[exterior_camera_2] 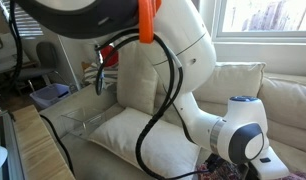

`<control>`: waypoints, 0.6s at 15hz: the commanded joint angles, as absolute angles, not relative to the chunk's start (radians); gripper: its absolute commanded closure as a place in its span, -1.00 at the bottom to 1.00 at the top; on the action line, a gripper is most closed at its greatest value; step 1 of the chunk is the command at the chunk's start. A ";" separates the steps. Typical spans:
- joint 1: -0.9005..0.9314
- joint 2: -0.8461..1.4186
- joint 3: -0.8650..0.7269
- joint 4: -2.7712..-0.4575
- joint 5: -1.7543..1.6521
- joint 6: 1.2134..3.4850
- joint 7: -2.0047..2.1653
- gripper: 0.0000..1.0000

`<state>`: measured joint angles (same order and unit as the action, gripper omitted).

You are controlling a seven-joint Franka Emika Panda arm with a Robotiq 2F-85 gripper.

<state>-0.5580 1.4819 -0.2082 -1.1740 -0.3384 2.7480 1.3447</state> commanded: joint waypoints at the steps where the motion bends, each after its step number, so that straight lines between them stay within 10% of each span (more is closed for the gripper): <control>1: -0.600 1.484 -0.167 -1.190 -0.407 2.768 1.370 -0.97; 9: -0.622 1.485 -0.132 -1.221 -0.482 2.784 1.363 -0.98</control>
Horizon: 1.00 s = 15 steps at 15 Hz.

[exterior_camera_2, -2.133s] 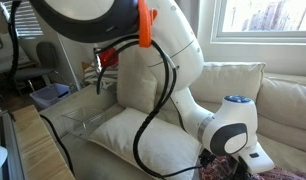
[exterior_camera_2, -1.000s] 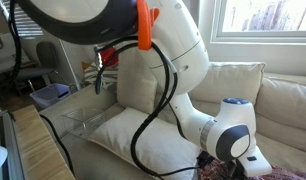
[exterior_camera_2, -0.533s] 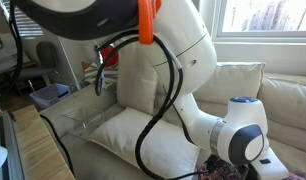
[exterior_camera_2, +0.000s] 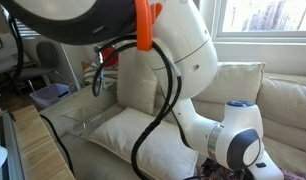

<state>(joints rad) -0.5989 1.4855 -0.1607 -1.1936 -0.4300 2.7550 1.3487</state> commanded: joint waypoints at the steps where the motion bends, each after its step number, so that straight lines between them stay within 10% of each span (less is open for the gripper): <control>1: -0.620 1.486 -0.130 -1.226 -0.490 2.782 1.365 -1.00; 7: -0.600 1.486 -0.125 -1.270 -0.542 2.881 1.384 -1.00; 15: -0.583 1.486 -0.139 -1.298 -0.529 2.958 1.347 0.48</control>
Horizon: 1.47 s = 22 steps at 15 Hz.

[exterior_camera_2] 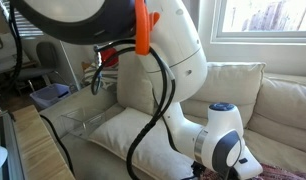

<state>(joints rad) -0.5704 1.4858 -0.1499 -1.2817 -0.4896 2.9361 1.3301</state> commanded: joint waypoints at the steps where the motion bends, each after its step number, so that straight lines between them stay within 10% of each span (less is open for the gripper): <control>1: -0.586 1.486 -0.136 -1.298 -0.533 2.953 1.345 0.61; 4: -0.594 1.486 -0.123 -1.295 -0.534 2.920 1.335 0.99; 22: -0.665 1.294 0.068 -1.234 0.103 2.488 0.719 0.96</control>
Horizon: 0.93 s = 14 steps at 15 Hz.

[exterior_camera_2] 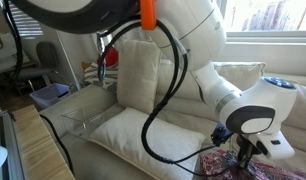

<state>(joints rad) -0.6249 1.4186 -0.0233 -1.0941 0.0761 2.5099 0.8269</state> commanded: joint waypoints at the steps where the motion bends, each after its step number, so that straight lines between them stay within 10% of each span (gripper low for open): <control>1: -0.675 1.250 0.093 -1.291 0.103 2.498 0.688 0.96; 14: -0.647 1.029 0.099 -1.510 0.271 2.538 0.454 0.96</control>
